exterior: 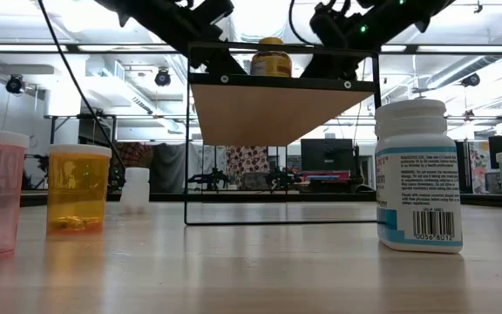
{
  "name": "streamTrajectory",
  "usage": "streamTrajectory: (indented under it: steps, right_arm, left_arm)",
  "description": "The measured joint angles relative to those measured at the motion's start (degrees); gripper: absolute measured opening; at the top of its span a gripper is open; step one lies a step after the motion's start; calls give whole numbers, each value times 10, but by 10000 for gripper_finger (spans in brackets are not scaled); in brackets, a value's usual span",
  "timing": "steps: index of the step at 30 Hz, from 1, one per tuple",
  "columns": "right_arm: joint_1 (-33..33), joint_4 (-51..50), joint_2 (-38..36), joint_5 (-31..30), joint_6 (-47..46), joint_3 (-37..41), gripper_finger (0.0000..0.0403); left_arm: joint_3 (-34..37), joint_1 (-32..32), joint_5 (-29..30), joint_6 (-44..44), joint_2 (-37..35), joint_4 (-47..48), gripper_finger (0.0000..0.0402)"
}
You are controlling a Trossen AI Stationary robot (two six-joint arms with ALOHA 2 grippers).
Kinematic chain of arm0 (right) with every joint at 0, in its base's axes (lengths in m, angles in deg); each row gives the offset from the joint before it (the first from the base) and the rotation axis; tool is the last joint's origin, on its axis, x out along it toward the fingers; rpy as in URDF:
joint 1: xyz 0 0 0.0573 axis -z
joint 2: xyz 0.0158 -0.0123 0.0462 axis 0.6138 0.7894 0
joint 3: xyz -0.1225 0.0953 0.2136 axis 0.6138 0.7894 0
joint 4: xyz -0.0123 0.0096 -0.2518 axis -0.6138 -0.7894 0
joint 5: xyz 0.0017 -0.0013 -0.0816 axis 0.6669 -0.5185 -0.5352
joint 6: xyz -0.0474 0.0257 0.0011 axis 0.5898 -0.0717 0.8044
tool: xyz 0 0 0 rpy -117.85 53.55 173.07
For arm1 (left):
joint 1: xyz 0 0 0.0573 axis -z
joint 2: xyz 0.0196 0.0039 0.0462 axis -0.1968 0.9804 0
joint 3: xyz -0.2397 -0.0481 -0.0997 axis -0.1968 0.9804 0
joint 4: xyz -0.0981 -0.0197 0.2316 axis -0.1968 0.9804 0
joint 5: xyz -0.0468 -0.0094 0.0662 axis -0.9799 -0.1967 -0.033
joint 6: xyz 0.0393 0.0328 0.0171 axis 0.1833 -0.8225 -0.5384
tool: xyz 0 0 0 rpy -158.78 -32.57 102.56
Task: Pick and place medicine bottles onto shelf by color
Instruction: Put the yellow pill bottle on the shelf
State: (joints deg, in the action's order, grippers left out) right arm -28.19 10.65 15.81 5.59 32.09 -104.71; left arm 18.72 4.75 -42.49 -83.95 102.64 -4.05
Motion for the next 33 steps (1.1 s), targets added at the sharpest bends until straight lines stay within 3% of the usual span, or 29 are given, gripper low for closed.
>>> streamTrajectory:
  steps: [8,12,21,28,33]
  right_arm:
    - [16,47,36,-2,35,0,9]
    - [17,51,37,-32,50,0,9]
    - [7,-38,-35,-35,31,0,9]
    - [3,-55,-71,157,24,0,9]
    - [0,-10,-33,141,25,5,9]
  left_arm:
    - [-3,31,1,49,0,27,159]
    - [-2,44,1,68,-3,65,159]
    - [7,55,3,79,-32,101,159]
    - [12,54,9,61,-24,59,159]
    - [18,54,10,65,-17,46,159]
